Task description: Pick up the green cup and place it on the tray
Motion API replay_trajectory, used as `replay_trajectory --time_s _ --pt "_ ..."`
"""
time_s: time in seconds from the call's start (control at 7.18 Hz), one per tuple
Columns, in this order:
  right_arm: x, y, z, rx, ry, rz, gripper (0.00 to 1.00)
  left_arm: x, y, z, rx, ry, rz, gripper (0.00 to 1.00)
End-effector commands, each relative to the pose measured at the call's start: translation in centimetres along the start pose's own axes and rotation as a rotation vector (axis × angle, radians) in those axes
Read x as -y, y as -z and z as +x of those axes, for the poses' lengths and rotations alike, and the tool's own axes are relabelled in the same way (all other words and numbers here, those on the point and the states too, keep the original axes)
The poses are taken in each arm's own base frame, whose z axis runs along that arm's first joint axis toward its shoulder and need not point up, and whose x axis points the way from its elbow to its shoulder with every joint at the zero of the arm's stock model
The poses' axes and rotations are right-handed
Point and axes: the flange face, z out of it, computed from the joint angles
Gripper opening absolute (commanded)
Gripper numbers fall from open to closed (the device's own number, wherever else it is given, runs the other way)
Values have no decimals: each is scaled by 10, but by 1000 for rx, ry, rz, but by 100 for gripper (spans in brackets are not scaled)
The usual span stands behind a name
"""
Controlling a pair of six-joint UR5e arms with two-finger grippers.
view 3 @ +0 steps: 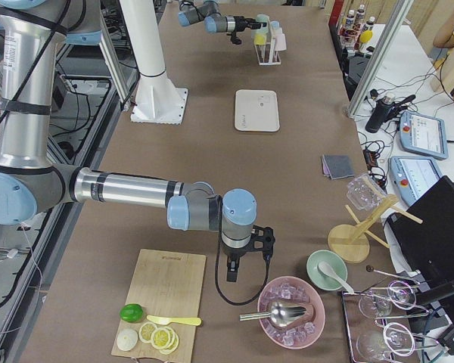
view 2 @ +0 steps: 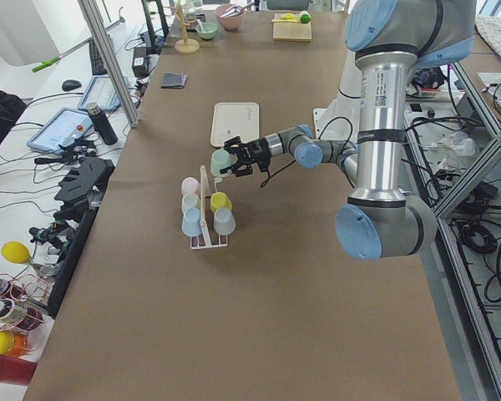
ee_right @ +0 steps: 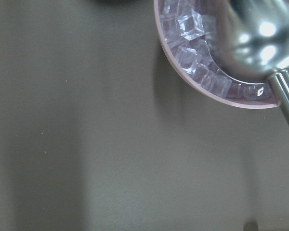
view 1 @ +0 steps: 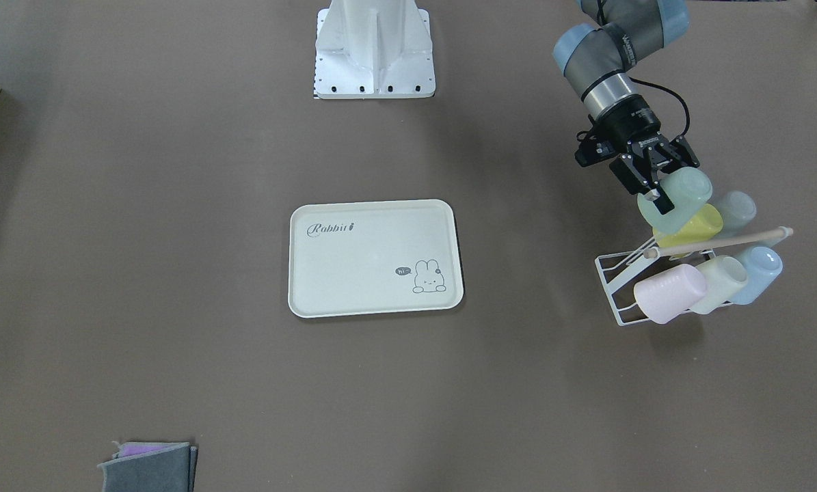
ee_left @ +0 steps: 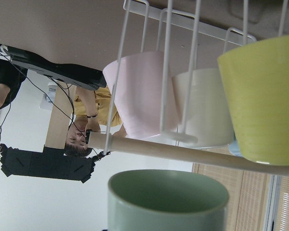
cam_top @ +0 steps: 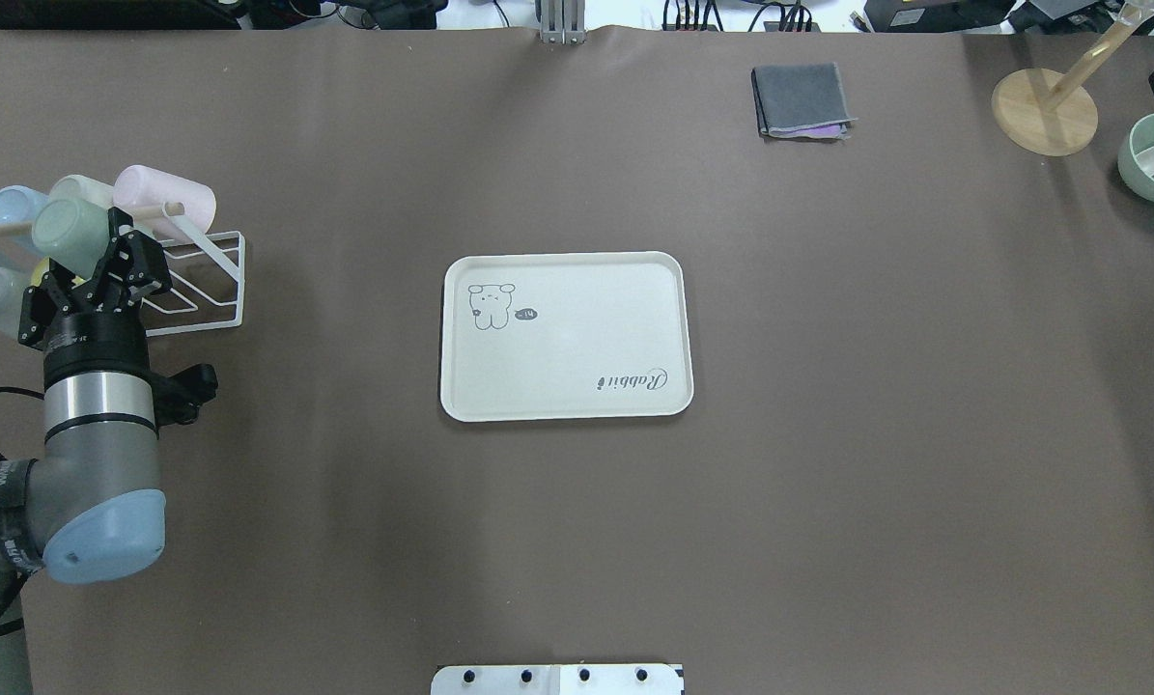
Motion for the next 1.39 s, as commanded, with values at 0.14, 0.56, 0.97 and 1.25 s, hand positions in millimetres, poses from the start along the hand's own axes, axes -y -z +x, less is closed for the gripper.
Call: replay_trajectory --time_s 0.14,0.56,0.97,1.25 --pt "0 0 0 2 0 0 100 1 23 -13 62 214 118 4" --pt "0 0 0 2 0 0 100 -7 34 -27 71 400 294 0" --pt "0 0 0 2 0 0 100 -34 45 -43 101 532 376 0" --pt "0 0 0 1 -1 -1 100 -48 25 -42 27 542 502 0"
